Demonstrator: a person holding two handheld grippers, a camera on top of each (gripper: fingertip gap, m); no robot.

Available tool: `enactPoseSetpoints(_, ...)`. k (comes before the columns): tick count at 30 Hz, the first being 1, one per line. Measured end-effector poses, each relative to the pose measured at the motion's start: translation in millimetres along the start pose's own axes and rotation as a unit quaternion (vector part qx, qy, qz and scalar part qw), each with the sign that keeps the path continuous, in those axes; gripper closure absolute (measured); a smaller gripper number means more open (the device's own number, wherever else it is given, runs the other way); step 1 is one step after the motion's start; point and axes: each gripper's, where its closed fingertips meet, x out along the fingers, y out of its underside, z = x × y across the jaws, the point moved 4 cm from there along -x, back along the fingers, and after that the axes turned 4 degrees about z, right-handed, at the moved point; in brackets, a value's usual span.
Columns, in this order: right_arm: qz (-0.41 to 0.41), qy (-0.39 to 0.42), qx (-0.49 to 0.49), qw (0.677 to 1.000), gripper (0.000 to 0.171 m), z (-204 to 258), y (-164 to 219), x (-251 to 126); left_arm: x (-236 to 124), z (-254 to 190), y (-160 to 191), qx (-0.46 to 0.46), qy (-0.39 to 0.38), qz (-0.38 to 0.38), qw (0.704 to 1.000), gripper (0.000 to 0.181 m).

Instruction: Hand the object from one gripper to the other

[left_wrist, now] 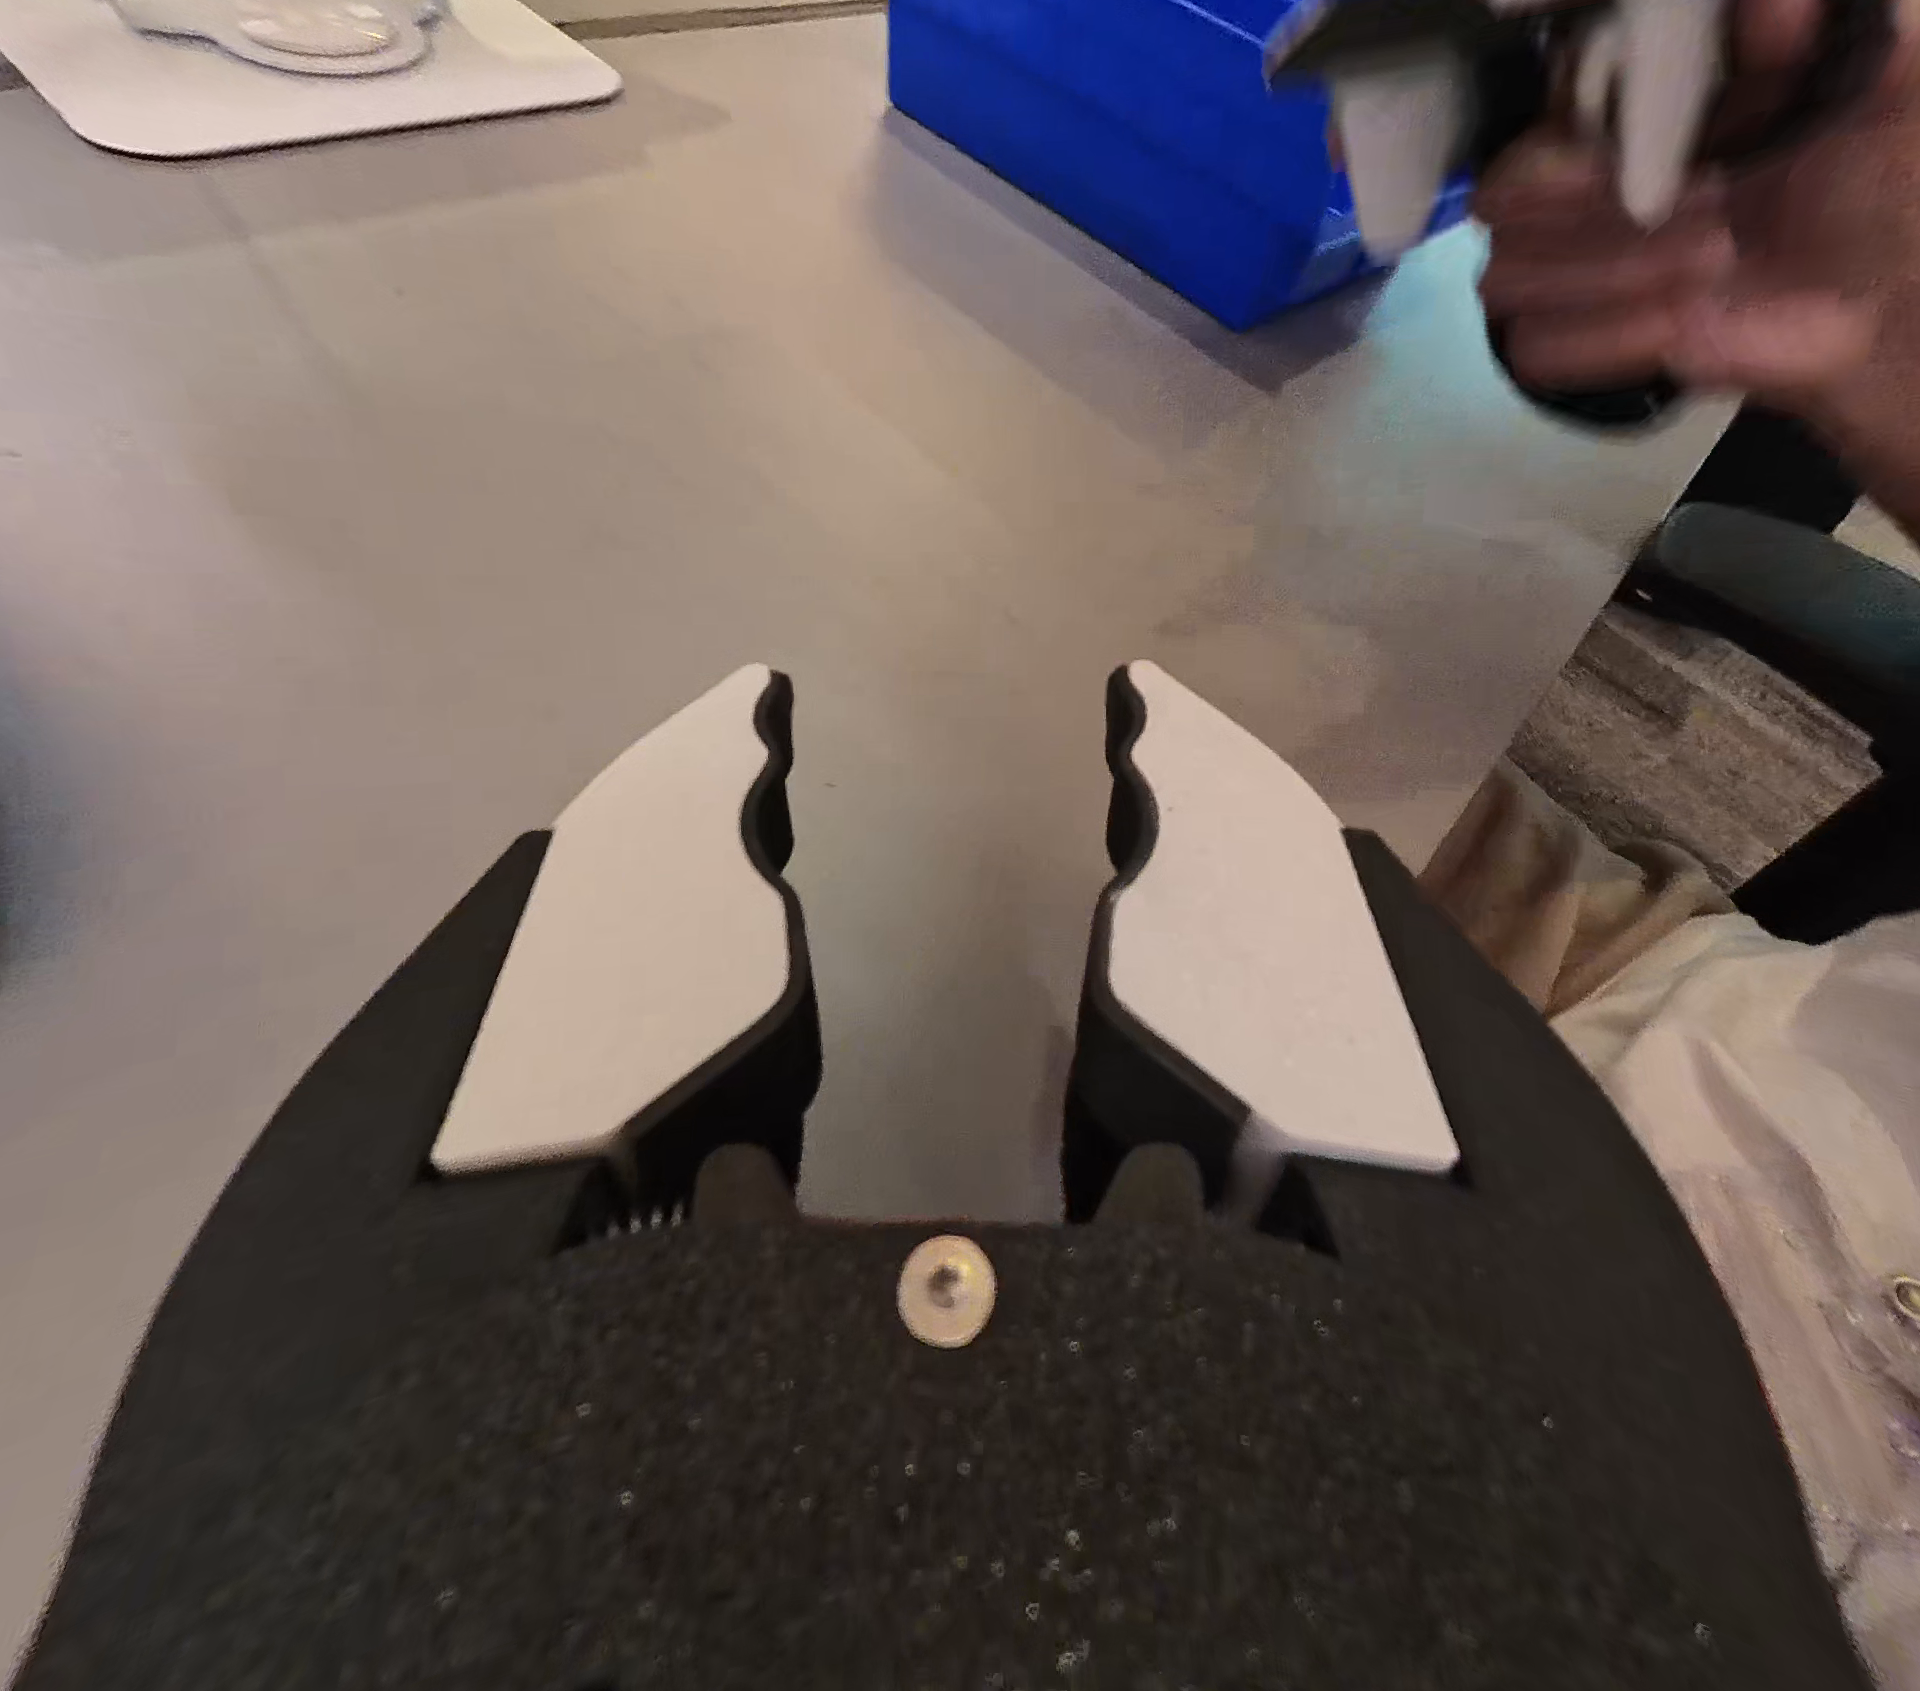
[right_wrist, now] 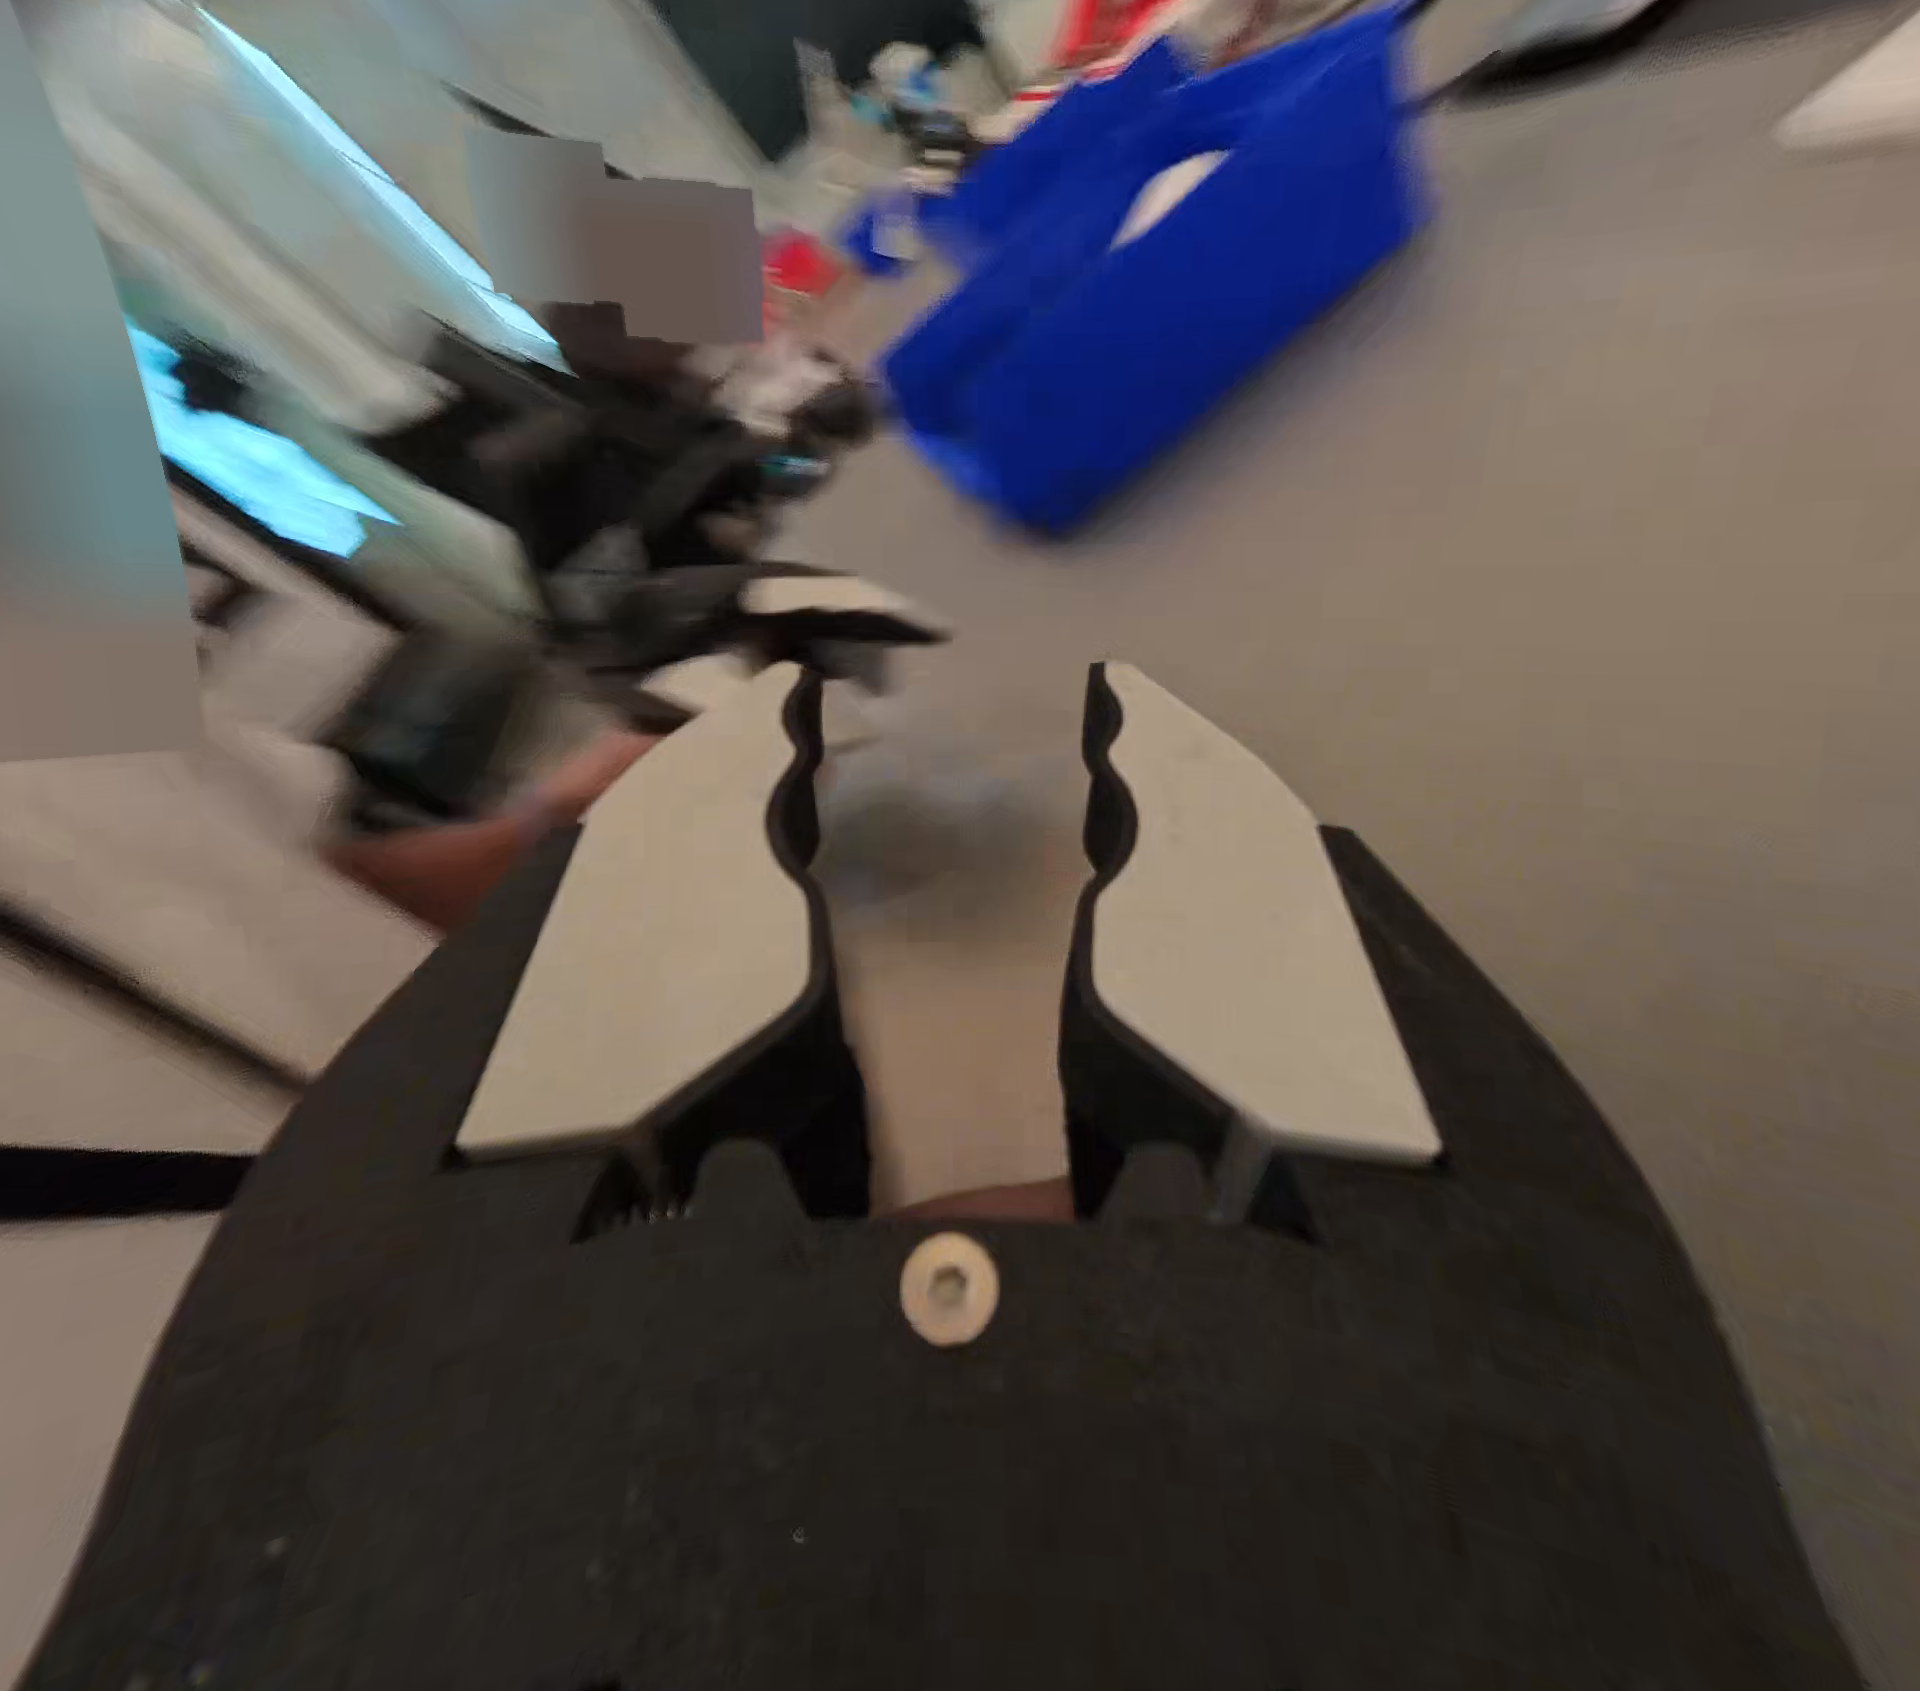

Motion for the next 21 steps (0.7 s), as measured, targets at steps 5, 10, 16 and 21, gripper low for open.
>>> enactPoseSetpoints(5,0.058,-0.098,0.044,0.992,0.120,12,65,44,-20,35,-2,-0.014,-0.060,-0.011,0.998,0.128)
enactPoseSetpoints(10,0.043,-0.038,-0.041,0.998,0.122,-6,52,38,-61,102,-13,-0.035,-0.147,-0.021,0.988,0.134)
enactPoseSetpoints(16,0.048,-0.046,0.000,0.998,0.124,-13,57,36,-110,202,-20,-0.021,-0.267,0.094,0.959,0.135)
enactPoseSetpoints(21,0.071,-0.036,-0.018,0.997,0.124,-12,63,38,-119,270,-13,0.056,-0.321,0.262,0.908,0.132)
